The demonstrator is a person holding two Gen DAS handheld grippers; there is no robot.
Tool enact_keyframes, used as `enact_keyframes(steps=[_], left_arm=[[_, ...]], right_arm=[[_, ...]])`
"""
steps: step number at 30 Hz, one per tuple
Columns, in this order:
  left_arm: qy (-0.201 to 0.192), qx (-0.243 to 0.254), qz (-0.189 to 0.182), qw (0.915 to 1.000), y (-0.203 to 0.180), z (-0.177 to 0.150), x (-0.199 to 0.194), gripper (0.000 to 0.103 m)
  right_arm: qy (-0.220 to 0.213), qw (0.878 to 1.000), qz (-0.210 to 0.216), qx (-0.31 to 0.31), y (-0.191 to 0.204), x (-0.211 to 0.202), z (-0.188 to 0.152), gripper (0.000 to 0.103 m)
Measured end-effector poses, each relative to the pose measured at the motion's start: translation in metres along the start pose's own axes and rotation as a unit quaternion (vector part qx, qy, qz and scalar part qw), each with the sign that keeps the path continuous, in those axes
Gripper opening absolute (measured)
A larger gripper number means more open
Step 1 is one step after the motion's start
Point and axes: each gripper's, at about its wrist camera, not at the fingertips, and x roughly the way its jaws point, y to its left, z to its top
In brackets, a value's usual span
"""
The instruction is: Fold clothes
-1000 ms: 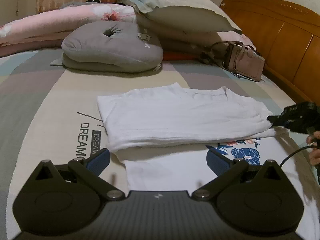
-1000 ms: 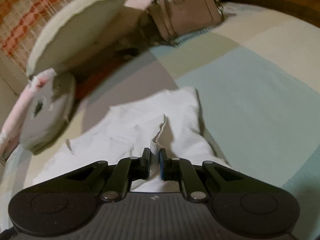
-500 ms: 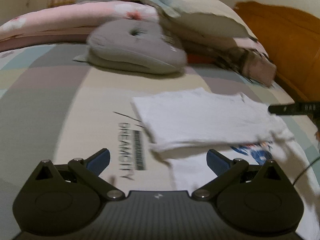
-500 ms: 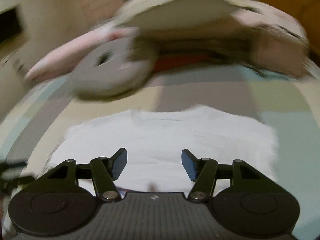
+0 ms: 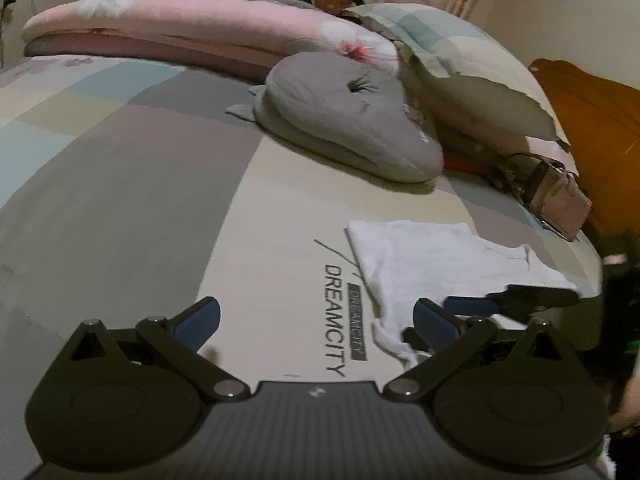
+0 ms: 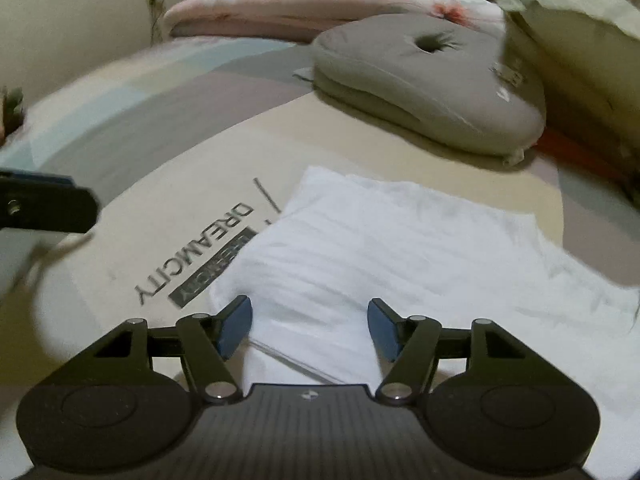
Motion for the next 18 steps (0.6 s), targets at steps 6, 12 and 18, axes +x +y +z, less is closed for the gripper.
enact_keyframes(steps=[6,12,18], left_arm=[[0.006,-0.011,-0.004,0.9999,0.006,0.0,0.002,0.102],[0.004,-0.024,-0.001,0.9997,0.013,0.001,0.001,0.102],[-0.002,-0.04,-0.003,0.9992,0.02,0.003,-0.002,0.102]], right_arm=[[-0.03,0.998,-0.013,0.048,-0.033,-0.006,0.025,0.069],[-0.022,0.999,-0.021,0.031,-0.016,0.045,0.028,0.08],[-0.039,0.998,-0.002,0.045,-0.017,0.019,0.028,0.08]])
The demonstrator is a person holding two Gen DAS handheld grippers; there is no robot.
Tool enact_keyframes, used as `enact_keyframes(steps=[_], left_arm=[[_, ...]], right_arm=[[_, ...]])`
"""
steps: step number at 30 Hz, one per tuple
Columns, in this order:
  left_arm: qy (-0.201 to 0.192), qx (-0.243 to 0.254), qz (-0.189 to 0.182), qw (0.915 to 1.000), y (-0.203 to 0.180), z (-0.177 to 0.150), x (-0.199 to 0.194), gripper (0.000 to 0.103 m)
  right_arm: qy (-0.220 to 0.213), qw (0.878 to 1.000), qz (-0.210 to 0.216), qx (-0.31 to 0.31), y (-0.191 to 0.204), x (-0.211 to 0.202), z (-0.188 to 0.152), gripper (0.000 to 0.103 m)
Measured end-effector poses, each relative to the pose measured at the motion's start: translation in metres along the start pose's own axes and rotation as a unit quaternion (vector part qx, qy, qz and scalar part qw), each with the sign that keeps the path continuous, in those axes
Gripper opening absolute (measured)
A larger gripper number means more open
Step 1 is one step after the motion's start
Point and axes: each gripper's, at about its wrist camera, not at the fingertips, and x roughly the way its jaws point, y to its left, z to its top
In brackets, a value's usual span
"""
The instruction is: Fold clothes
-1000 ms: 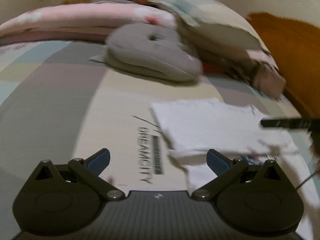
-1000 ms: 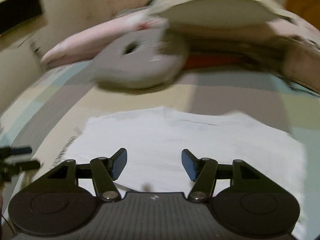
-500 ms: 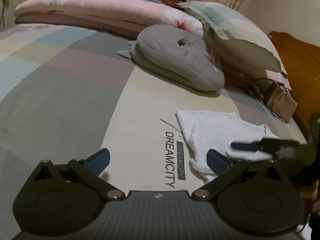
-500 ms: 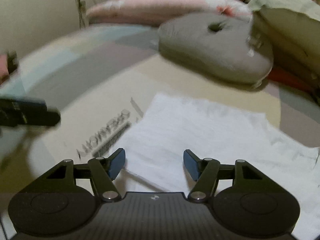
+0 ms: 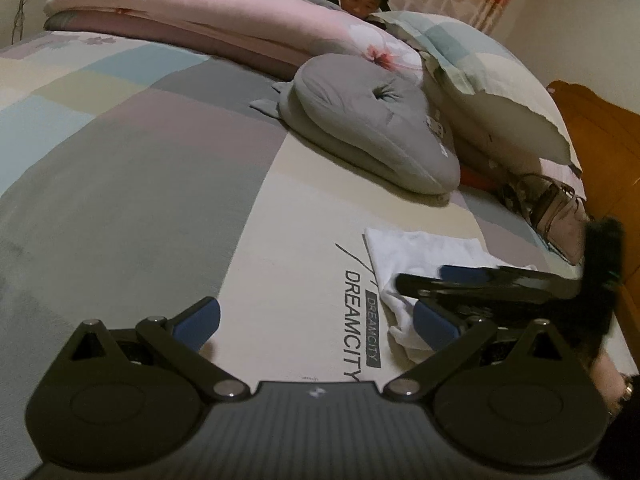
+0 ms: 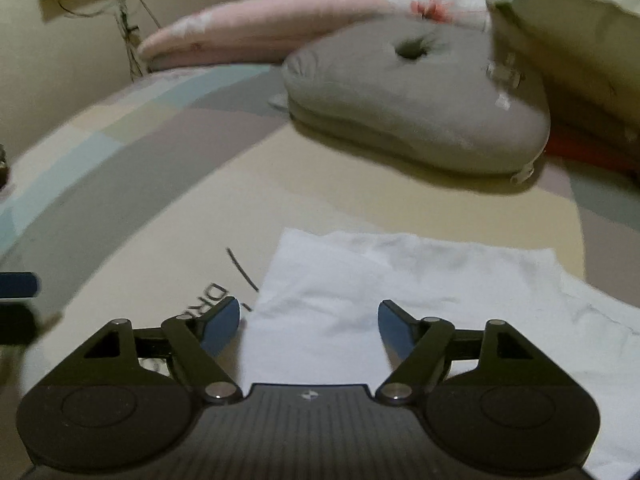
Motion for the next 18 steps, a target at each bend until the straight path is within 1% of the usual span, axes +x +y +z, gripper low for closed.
enact_keyframes(steps=[2,4,6,8,10,11,13,16,18], left_arm=[[0.0,0.0,-0.001,1.0,0.0,0.0,0.0,0.102],[0.0,0.001,-0.001,1.0,-0.002,0.0,0.0,0.102],[-0.001,0.004,-0.001,1.0,-0.004,0.0,0.0,0.102],[-0.001,0.006,-0.004,1.0,-0.005,0.0,0.0,0.102],[-0.002,0.006,-0.005,1.0,-0.004,0.0,-0.001,0.102],[-0.004,0.003,-0.005,1.0,-0.004,0.001,-0.002,0.102],[-0.006,-0.002,-0.01,0.9999,-0.002,0.001,-0.004,0.102],[-0.006,-0.006,-0.015,0.9998,-0.002,0.001,-0.004,0.102],[-0.004,-0.002,-0.014,0.9999,-0.005,0.0,-0.002,0.102]], right_arm=[[-0.012,1.0,-0.01,-0.019,0.005,-0.016,-0.006,0.08],[-0.009,0.999,-0.015,-0.037,0.012,-0.024,-0.014,0.08],[0.005,0.998,-0.022,-0.061,0.019,-0.016,-0.023,0.081],[0.028,0.996,-0.019,-0.084,0.029,-0.005,-0.032,0.081],[0.023,0.996,-0.015,-0.089,0.031,-0.007,-0.028,0.08],[0.016,0.997,-0.004,-0.073,0.027,-0.009,-0.023,0.081],[-0.012,1.0,0.008,-0.027,0.014,-0.015,-0.011,0.081],[-0.016,0.999,-0.05,0.003,0.003,0.001,0.004,0.081],[-0.002,0.998,-0.061,0.015,0.002,0.021,0.007,0.081]])
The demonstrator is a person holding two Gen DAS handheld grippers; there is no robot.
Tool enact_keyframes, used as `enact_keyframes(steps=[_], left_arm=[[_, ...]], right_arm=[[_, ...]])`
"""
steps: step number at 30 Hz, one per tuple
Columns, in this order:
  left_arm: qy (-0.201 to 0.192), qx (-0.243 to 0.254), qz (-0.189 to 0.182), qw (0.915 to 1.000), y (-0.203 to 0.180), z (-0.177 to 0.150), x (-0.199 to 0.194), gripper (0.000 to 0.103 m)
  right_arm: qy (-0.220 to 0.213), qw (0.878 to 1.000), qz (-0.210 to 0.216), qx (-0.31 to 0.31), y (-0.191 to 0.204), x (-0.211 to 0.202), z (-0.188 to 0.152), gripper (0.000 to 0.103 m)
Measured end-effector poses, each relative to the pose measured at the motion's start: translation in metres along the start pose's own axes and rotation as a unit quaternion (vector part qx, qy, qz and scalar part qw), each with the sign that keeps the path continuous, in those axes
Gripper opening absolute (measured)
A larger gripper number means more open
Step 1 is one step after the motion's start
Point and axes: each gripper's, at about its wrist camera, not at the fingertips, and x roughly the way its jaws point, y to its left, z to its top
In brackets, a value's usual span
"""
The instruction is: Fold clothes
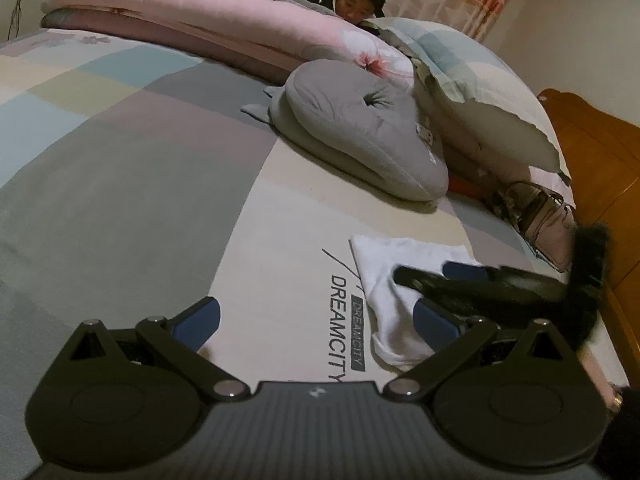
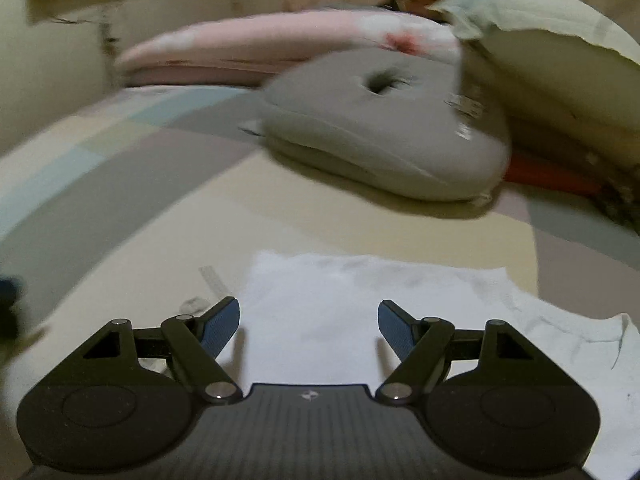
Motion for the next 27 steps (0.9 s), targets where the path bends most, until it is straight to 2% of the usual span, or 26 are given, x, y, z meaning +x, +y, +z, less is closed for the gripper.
enact_keyframes(steps=[2,4,7,9,14,16,20,25,27], left_arm=[[-0.001,0.003,0.0,1.0,-0.002,0.0,0.0,0.102],[-0.003,0.004,-0.005,1.0,-0.004,0.0,0.0,0.102],[-0.004,0.011,-0.02,0.9997,-0.01,0.0,-0.001,0.102],[-0.002,0.019,-0.022,0.9996,-0.017,-0.001,0.0,0.102],[0.007,0.05,-0.031,0.9982,-0.039,-0.005,0.005,0.102],[0.011,0.064,-0.034,0.9973,-0.048,-0.008,0.008,0.102],[0.024,0.094,-0.032,0.9948,-0.066,-0.016,0.016,0.102],[0.032,0.123,-0.036,0.9912,-0.081,-0.025,0.021,0.102],[0.036,0.131,-0.035,0.9901,-0.085,-0.027,0.023,0.102]], right_arm=[[0.017,1.0,-0.008,0.009,0.002,0.021,0.001,0.085],[0.007,1.0,-0.004,-0.004,0.007,0.022,0.001,0.084],[0.005,0.999,0.029,0.016,-0.008,-0.002,-0.002,0.082],[-0.003,0.999,0.026,0.021,-0.021,-0.027,-0.009,0.082],[-0.008,0.999,-0.041,0.0,-0.074,-0.08,-0.045,0.084],[0.004,0.997,-0.071,-0.005,-0.095,-0.091,-0.065,0.085],[0.038,0.995,-0.068,0.061,-0.142,-0.099,-0.099,0.086],[-0.01,0.99,-0.049,0.133,-0.166,-0.122,-0.097,0.086],[-0.008,0.987,-0.06,0.146,-0.174,-0.116,-0.095,0.087]])
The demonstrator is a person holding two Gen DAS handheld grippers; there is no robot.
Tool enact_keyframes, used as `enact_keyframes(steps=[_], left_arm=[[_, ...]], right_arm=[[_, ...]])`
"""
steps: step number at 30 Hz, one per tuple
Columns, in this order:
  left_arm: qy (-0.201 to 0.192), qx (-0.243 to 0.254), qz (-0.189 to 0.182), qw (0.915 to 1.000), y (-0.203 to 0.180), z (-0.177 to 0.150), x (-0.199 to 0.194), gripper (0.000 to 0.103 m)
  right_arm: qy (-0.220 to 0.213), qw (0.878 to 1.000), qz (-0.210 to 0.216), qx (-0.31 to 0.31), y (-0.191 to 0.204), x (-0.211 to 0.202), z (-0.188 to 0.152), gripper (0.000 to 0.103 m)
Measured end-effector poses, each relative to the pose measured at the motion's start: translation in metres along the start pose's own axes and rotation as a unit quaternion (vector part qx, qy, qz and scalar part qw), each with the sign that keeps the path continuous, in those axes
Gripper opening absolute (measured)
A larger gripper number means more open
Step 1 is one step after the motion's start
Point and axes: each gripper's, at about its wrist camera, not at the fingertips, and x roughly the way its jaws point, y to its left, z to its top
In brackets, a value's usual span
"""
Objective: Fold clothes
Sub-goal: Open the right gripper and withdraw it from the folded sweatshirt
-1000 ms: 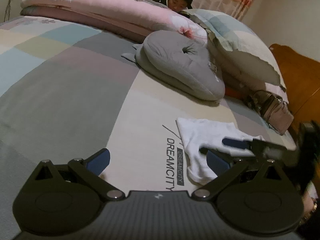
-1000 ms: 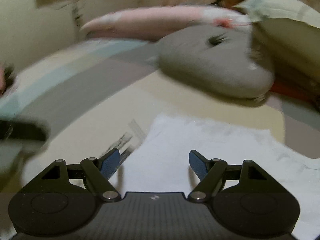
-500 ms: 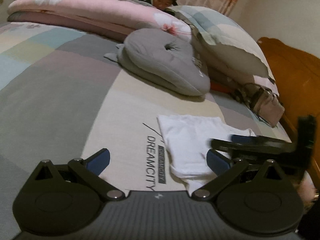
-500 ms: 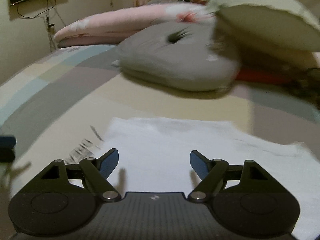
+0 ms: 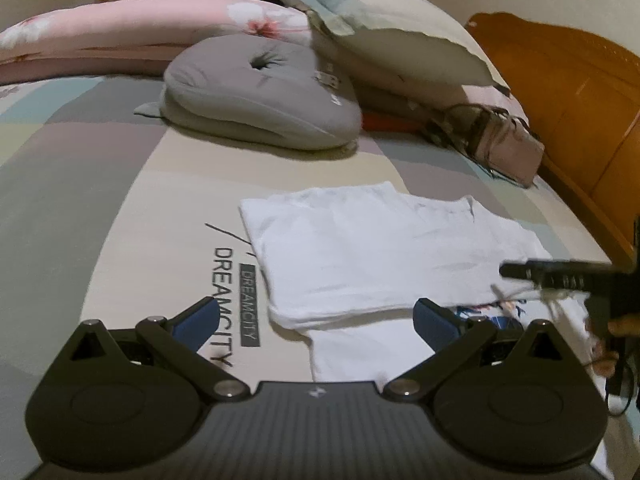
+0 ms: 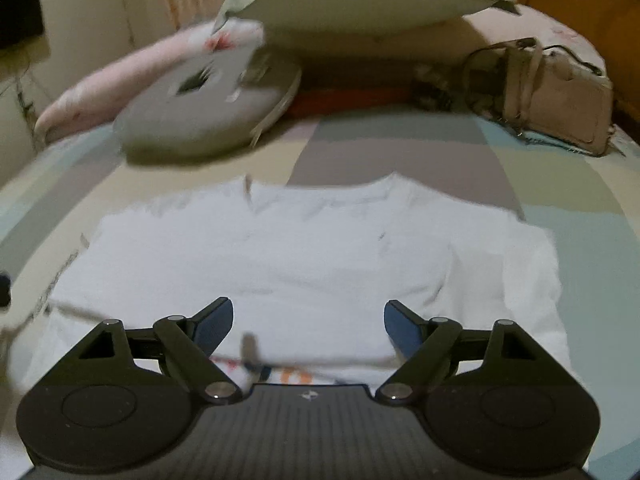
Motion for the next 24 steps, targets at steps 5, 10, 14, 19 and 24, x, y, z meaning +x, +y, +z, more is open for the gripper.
enact_keyframes(steps=[5,10,14,19,24], left_arm=[[0.004,0.003,0.008,1.0,0.0,-0.001,0.002,0.102],[-0.001,-0.002,0.008,1.0,0.002,-0.001,-0.002,0.102],[-0.002,0.001,0.008,1.0,-0.001,-0.001,-0.001,0.102],[0.001,0.008,0.005,1.0,-0.005,-0.001,0.001,0.102],[0.0,0.015,0.007,0.9999,-0.008,-0.001,0.0,0.102]], right_arm=[[0.012,1.0,-0.008,0.028,-0.02,0.008,-0.007,0.087],[0.013,0.999,-0.031,-0.031,-0.006,0.004,-0.012,0.087],[0.014,0.999,-0.034,-0.02,-0.007,-0.007,-0.01,0.086],[-0.013,0.998,-0.003,-0.065,0.012,-0.021,-0.011,0.09],[0.048,0.997,-0.035,-0.045,0.007,-0.006,-0.017,0.09]])
